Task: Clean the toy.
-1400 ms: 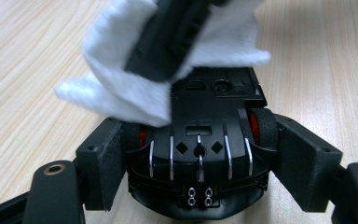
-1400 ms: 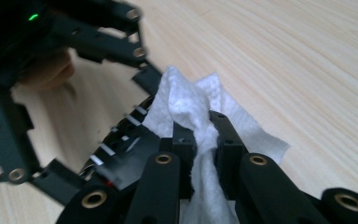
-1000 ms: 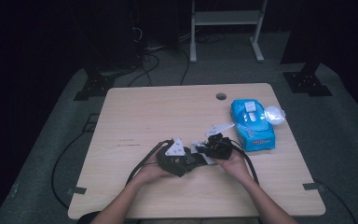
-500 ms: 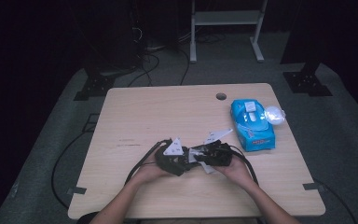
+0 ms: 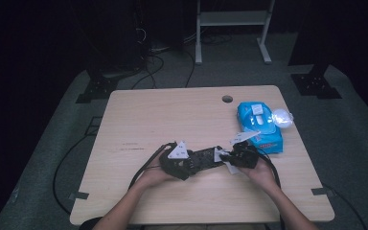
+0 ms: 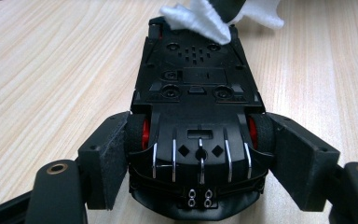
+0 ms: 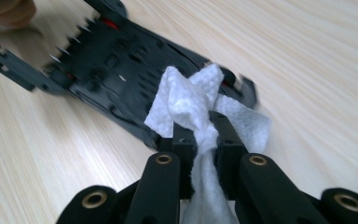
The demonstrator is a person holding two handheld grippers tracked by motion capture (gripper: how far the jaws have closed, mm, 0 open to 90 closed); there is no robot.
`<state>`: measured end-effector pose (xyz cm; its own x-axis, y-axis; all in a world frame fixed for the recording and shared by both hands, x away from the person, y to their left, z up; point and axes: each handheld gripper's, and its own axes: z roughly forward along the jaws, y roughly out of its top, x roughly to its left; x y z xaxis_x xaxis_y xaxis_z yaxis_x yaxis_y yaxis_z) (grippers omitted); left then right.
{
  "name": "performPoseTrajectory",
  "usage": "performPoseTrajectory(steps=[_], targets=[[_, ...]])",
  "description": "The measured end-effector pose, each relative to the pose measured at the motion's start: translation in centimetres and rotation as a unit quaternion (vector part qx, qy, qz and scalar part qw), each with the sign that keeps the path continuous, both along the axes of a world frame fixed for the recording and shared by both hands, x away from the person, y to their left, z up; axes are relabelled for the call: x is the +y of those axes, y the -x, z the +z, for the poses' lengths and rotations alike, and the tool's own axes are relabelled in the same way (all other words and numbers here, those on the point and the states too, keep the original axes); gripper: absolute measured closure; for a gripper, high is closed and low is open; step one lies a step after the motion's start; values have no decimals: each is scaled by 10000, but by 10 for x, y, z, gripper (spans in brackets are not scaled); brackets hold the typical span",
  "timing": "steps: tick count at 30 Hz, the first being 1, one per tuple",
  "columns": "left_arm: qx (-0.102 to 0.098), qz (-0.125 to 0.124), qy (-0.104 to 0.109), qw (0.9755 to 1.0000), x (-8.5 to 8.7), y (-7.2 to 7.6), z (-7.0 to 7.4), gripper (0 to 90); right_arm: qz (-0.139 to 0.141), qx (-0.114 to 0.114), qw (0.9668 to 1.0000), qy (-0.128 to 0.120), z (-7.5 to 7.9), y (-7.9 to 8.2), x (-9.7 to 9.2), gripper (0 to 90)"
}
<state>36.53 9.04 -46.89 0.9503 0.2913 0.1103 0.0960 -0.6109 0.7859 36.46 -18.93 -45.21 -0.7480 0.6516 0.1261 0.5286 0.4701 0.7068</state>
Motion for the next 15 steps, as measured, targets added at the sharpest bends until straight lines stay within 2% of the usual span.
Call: performPoseTrajectory(steps=[3, 6, 7, 9, 12, 13, 15], targets=[[10, -1, -17, 10000, 0, 0, 0, 259, -40, 18, 10000, -23, -1, 1, -3, 815], [10, 10, -32, 10000, -1, 0, 0, 260, 79, -40, 10000, -39, 2, 0, 8, 815], [12, 4, -41, 10000, -1, 0, 0, 260, 253, -84, 9996, -77, 5, -1, 24, 814], [23, 2, -42, 10000, 0, 0, 0, 260, 378, -128, 9991, -114, 5, -3, 38, 815], [-2, -15, -98, 10000, 0, 0, -1, 260, 411, -191, 9988, -160, 6, -6, 51, 814], [0, -4, -132, 9999, 0, 0, -1, 259, 378, -222, 9988, -215, 7, -12, 56, 815], [16, -11, -102, 9999, 1, -1, -1, 260, 226, -293, 9991, -212, 6, -18, 55, 815]])
